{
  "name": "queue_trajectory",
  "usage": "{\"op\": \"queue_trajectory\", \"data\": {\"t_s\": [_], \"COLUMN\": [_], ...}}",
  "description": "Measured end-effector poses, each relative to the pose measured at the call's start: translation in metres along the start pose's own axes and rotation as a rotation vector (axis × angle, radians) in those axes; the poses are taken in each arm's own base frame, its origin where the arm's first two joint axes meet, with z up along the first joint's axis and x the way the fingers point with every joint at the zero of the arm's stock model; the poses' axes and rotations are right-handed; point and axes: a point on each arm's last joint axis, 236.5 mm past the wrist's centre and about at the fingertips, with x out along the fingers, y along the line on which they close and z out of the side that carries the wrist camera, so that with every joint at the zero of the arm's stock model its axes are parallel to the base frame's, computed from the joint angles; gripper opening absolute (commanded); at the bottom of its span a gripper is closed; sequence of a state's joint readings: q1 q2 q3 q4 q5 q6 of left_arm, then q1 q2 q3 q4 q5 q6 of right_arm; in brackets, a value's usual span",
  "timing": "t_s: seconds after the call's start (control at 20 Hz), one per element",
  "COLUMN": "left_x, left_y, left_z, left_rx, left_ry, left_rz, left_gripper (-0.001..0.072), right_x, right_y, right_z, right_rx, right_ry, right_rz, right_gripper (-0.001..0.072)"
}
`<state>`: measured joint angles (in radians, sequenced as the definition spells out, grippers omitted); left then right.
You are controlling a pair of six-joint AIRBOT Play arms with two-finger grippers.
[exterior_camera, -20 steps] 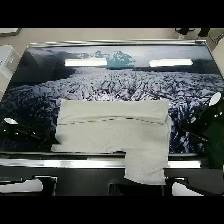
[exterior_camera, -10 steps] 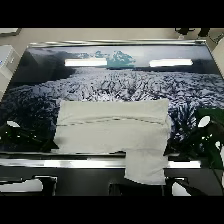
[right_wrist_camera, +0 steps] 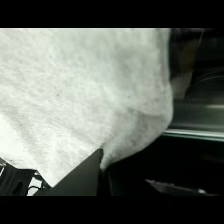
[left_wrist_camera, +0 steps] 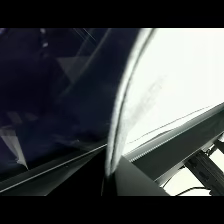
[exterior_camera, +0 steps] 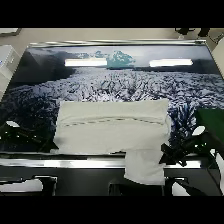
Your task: Fold the clothes and pants, and hang the long-sleeved shirts on hangers.
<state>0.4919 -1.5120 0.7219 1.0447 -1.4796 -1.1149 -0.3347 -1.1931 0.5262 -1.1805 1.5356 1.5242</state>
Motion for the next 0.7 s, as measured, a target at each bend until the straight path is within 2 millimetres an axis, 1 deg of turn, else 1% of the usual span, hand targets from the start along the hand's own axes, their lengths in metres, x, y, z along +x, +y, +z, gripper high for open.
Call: {"op": "queue_trajectory", "data": {"t_s": [0.1, 0.15, 0.25, 0.35, 0.45, 0.55, 0.7], "left_x": [-0.005, -0.009, -0.020, -0.033, -0.048, -0.064, -0.088], "left_y": [-0.002, -0.003, -0.008, -0.016, -0.026, -0.038, -0.064], "left_z": [0.003, 0.005, 0.011, 0.019, 0.031, 0.050, 0.085], "left_rx": [0.010, 0.018, 0.041, 0.072, 0.101, 0.133, 0.196], "left_ry": [-0.009, -0.018, -0.041, -0.059, -0.091, -0.139, -0.211], "left_rz": [0.003, 0.007, 0.014, 0.023, 0.045, 0.079, 0.130], "left_gripper": [0.0019, 0.0019, 0.0019, 0.0019, 0.0019, 0.0020, 0.0019], "right_x": [-0.007, -0.014, -0.032, -0.052, -0.072, -0.092, -0.126], "right_y": [0.005, 0.008, 0.016, 0.025, 0.034, 0.051, 0.085], "right_z": [-0.005, -0.005, 0.001, 0.013, 0.029, 0.050, 0.098], "right_rx": [-0.031, -0.045, -0.066, -0.083, -0.094, -0.133, -0.196], "right_ry": [-0.008, -0.031, -0.089, -0.150, -0.193, -0.226, -0.310], "right_rz": [0.008, 0.008, 0.007, 0.009, 0.009, 0.006, -0.006], "right_gripper": [0.0056, 0.0055, 0.0055, 0.0055, 0.0055, 0.0055, 0.0056]}}
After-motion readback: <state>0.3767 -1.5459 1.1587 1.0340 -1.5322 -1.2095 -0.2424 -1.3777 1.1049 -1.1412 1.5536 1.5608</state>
